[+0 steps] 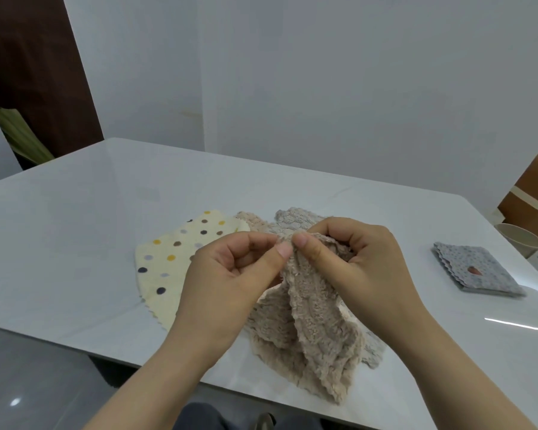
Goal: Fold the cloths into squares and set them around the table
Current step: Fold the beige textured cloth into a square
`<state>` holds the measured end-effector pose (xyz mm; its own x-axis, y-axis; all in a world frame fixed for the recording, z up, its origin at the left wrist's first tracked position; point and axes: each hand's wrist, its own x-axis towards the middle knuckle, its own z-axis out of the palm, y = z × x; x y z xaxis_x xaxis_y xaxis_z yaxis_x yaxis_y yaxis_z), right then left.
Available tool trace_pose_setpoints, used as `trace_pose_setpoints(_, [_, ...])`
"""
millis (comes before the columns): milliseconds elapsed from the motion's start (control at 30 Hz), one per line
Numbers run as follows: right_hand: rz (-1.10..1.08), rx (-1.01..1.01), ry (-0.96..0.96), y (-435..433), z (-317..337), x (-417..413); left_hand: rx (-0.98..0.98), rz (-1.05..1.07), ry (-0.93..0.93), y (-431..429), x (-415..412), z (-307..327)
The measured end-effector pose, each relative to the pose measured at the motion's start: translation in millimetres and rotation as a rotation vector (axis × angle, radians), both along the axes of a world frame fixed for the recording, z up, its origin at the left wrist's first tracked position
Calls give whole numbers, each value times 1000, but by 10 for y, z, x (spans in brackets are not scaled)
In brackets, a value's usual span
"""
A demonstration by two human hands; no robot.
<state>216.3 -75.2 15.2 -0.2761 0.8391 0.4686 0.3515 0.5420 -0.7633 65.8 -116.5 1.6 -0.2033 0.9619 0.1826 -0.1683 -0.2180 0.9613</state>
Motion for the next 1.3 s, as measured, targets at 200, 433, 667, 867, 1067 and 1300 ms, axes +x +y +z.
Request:
trace_pose_setpoints(200, [36, -3, 18, 14, 3, 6, -19, 52, 23, 50, -4, -57])
trace_pose_setpoints(433, [0, 161, -189, 126, 141, 260, -16, 63, -99, 152, -105, 70])
trace_pose_setpoints(667, [-46, 359, -434, 191, 307, 437, 34, 143, -15, 234, -201, 172])
trace_pose_setpoints(867, [-170, 507, -607, 221, 476, 348, 102, 184, 12, 278, -238, 277])
trace_pose_setpoints(1067, [-188, 622, -691, 217, 763, 188, 205, 219, 23, 335, -309, 492])
trace_pose_setpoints(1300, [-35, 678, -546, 73, 984, 33, 250, 331, -22, 327, -359, 560])
